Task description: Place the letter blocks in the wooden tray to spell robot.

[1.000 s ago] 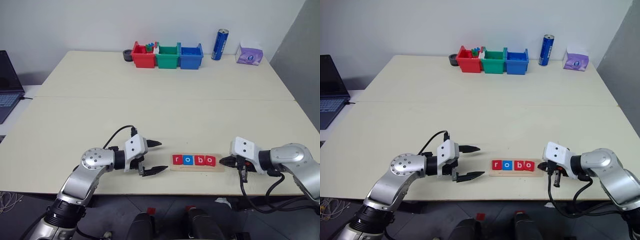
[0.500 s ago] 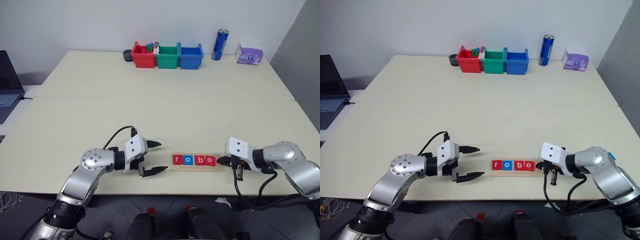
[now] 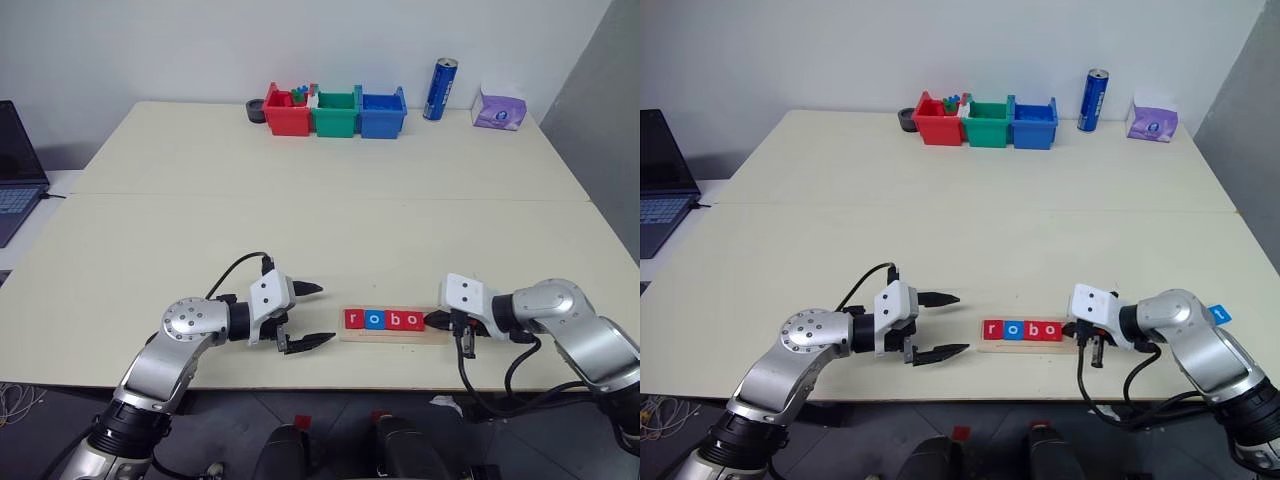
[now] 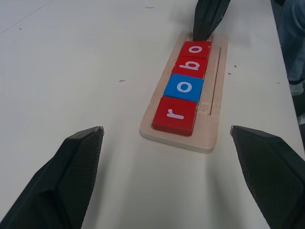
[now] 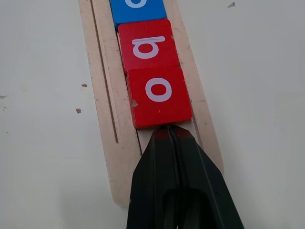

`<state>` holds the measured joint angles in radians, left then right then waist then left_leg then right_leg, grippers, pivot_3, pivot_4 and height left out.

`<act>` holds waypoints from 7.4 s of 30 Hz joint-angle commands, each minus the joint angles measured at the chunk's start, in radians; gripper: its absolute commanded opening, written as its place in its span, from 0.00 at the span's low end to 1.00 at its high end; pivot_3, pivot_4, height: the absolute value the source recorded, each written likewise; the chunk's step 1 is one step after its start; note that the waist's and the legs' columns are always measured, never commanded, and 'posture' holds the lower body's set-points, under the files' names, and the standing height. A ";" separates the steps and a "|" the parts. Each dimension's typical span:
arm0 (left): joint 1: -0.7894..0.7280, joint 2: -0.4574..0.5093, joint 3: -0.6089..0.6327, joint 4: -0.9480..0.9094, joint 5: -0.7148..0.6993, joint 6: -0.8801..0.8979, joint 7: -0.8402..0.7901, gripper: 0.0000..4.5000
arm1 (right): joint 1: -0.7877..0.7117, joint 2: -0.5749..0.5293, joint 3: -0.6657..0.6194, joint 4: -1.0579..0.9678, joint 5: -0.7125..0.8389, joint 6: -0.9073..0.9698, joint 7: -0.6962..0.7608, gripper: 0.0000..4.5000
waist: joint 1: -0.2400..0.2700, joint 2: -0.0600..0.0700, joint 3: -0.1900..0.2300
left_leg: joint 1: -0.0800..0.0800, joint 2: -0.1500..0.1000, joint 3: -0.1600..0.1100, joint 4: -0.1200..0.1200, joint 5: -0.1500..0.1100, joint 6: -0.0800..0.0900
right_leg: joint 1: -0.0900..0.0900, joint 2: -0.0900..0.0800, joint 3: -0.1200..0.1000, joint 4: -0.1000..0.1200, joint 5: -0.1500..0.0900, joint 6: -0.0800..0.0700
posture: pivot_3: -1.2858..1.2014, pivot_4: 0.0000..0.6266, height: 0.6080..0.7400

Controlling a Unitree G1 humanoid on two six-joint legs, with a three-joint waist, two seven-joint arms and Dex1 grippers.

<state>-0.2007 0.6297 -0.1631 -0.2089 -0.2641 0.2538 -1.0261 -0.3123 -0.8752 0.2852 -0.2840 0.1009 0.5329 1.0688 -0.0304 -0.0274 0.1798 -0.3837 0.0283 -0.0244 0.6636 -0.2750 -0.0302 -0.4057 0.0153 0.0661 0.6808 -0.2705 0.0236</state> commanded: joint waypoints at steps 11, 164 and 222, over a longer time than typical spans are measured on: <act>0.002 0.009 0.017 -0.027 -0.013 -0.021 -0.010 1.00 | -0.032 0.010 -0.048 -0.040 0.008 0.003 -0.011 0.01 | 0.000 0.000 0.000 | 0.000 0.000 0.000 0.000 0.000 0.000 | 0.000 0.000 0.000 0.000 0.001 -0.002 | 0.52 0.24 1.00; 0.002 0.012 0.017 -0.070 -0.018 0.023 0.028 1.00 | -0.098 -0.034 0.004 0.051 0.033 -0.034 0.119 0.33 | 0.000 0.004 0.002 | 0.000 0.000 0.000 0.000 0.000 0.000 | 0.000 0.000 0.001 0.000 -0.001 0.001 | 0.52 0.24 1.00; 0.011 0.183 0.246 0.038 -0.128 0.078 -0.064 1.00 | 0.238 -0.176 -0.491 -0.107 0.353 0.026 0.195 1.00 | 0.000 0.003 0.002 | 0.000 0.000 0.002 0.000 0.000 0.000 | 0.000 0.000 0.000 -0.001 -0.001 0.001 | 0.52 0.24 1.00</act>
<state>-0.1744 0.7928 0.0762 -0.1451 -0.3880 0.3418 -1.0786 -0.0612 -1.0339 -0.1741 -0.3861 0.4301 0.5745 1.2487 -0.0301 -0.0240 0.1815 -0.3838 0.0284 -0.0228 0.6634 -0.2750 -0.0301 -0.4054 0.0152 0.0657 0.6802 -0.2712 0.0244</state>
